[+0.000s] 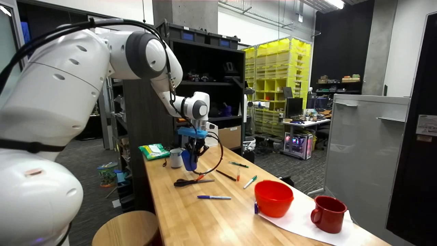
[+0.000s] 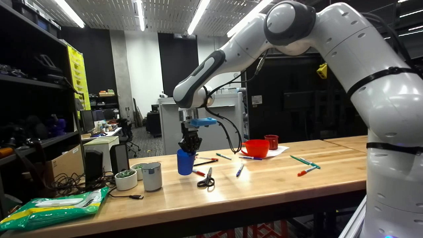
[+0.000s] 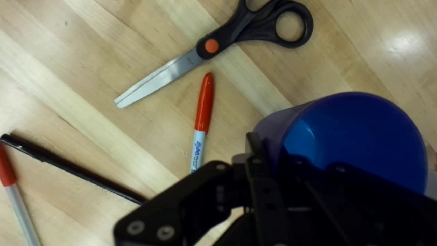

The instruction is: Make the cup stand upright

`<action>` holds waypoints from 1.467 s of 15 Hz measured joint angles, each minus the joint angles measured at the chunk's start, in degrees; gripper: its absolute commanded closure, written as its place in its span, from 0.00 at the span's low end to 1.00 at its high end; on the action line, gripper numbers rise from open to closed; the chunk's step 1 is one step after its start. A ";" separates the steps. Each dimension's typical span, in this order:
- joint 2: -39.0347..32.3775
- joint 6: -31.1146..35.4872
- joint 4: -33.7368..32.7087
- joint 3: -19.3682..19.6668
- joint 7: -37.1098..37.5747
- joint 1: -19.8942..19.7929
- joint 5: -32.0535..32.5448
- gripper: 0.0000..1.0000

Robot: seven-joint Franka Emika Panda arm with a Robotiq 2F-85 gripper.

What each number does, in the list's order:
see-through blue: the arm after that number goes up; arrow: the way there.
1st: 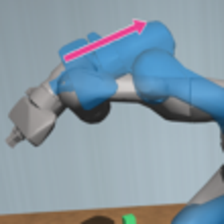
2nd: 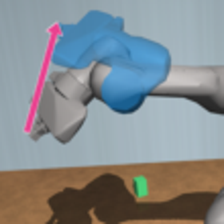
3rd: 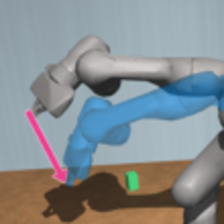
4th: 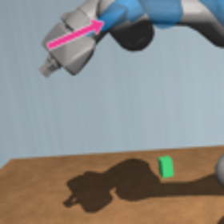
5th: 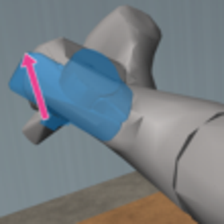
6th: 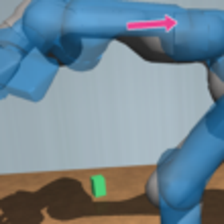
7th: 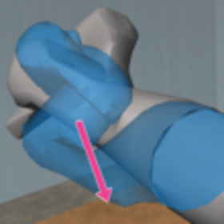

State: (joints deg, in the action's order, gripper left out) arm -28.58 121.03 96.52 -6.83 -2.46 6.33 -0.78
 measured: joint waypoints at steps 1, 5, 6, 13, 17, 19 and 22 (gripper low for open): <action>-1.01 -1.65 -1.91 0.25 1.52 0.73 0.99 0.98; -5.20 -6.79 -9.35 1.17 5.45 3.42 3.98 0.98; -6.33 -7.50 -11.09 1.37 5.81 3.87 4.24 0.98; -13.38 -9.42 -21.39 1.78 6.12 3.75 3.95 0.98; -16.30 -12.38 -26.38 1.86 6.12 3.09 3.35 0.98; -17.45 -13.93 -28.49 1.87 6.12 2.73 2.77 0.98; -18.86 -16.21 -31.39 1.87 6.12 2.31 1.91 0.98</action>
State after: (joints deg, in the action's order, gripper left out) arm -47.43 104.82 65.13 -4.95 3.66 8.63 1.13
